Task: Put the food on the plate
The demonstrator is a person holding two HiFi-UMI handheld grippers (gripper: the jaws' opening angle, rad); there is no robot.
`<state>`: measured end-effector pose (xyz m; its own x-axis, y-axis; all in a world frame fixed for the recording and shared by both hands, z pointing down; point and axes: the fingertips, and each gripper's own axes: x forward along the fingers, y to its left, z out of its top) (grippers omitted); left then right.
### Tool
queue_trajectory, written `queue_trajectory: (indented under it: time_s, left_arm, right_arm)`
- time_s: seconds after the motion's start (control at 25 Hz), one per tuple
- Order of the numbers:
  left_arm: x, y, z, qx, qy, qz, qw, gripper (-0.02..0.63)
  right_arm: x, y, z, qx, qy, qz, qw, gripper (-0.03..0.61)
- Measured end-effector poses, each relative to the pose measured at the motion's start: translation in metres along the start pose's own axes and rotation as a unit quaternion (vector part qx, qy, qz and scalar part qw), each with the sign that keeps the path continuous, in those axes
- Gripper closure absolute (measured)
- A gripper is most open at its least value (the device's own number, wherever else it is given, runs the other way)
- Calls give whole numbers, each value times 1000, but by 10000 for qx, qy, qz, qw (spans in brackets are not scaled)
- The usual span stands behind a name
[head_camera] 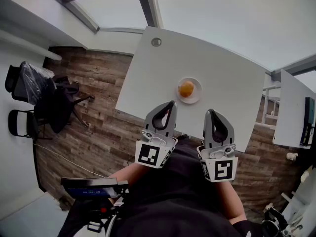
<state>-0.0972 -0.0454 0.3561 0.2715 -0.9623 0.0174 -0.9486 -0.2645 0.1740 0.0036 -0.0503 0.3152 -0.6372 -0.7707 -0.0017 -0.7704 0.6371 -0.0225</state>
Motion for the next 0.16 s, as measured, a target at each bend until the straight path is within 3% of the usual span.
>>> queue_trajectory:
  time_s: [0.16]
  left_arm:
    - [-3,3,-1,2,11,43,10000,607]
  right_arm:
    - [0,1,-2,-9,33,-26,10000,581]
